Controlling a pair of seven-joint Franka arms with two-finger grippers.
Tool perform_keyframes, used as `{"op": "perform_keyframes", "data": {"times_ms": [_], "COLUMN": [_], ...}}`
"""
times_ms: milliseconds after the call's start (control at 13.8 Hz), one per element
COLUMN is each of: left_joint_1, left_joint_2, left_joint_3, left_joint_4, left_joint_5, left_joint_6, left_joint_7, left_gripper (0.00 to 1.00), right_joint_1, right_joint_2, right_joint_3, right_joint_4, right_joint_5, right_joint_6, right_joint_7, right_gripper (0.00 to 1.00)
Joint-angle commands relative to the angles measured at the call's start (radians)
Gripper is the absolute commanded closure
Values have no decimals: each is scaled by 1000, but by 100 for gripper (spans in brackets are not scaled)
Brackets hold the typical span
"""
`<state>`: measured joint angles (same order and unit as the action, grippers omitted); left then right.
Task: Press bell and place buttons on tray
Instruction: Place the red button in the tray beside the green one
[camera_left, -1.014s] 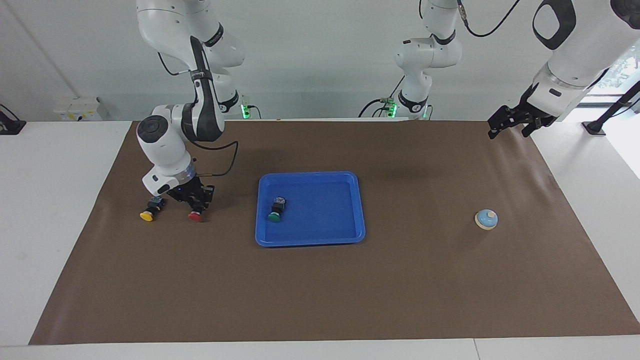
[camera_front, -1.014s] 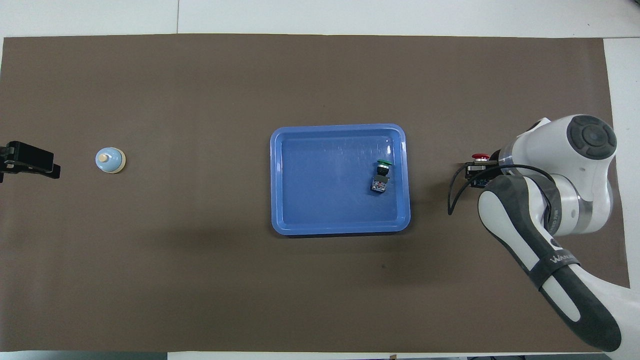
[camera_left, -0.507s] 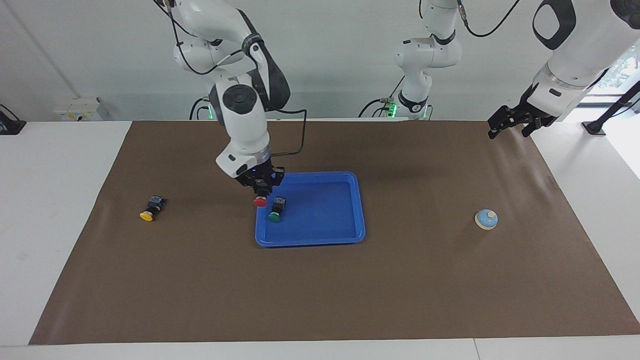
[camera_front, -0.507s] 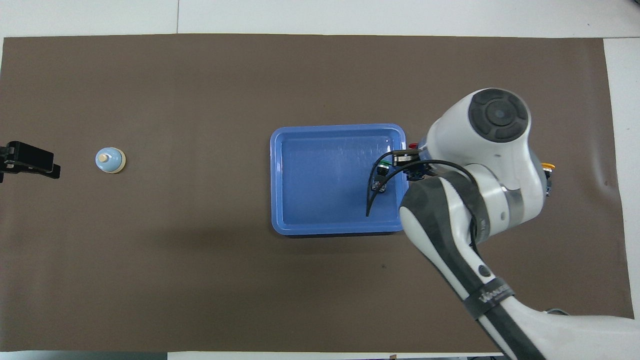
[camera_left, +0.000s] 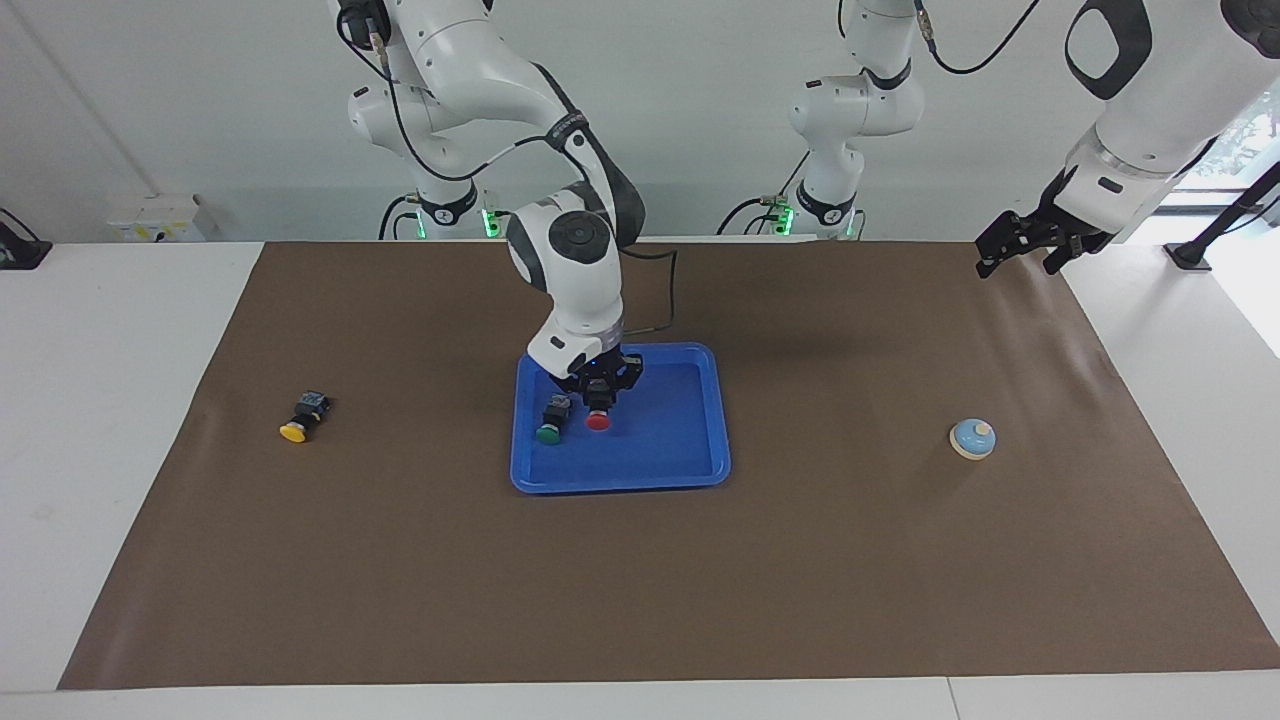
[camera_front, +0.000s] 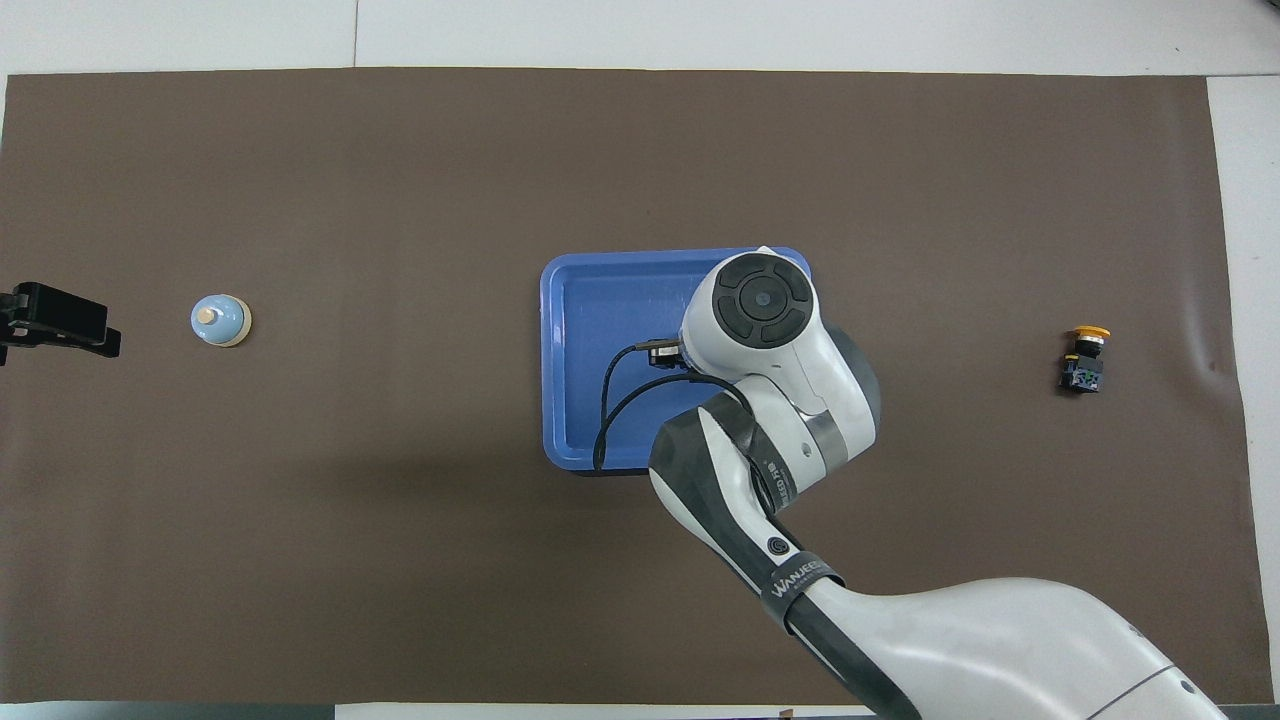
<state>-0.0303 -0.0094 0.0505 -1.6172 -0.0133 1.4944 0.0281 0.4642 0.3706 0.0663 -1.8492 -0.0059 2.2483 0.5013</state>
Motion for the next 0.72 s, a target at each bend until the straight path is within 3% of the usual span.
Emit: {"op": "perform_keyframes", "data": {"times_ms": [0,217,362,652], "left_joint_1": [3,3,3,3], "left_joint_2": [-1,-3,-3,-3], "left_joint_3": [-1,0,0,0], "left_joint_4": [-3,-3,-3,-4], "left_joint_5": [4,4,4,4], "left_joint_6": [0,0,0,0], "left_joint_7": [-5,-5,-5,-5], "left_gripper": [0,0,0,0], "right_joint_1": [11,11,11,-30], "right_joint_2": [28,27,25,-48], "right_joint_3": [-3,-3,-3,-14], "right_joint_4": [1,-5,-2,44], "right_joint_5": [-11,0,1,1], "right_joint_6": [45,48,36,-117], "right_joint_7": [19,66,94,112], "right_gripper": [100,100,0,0]}}
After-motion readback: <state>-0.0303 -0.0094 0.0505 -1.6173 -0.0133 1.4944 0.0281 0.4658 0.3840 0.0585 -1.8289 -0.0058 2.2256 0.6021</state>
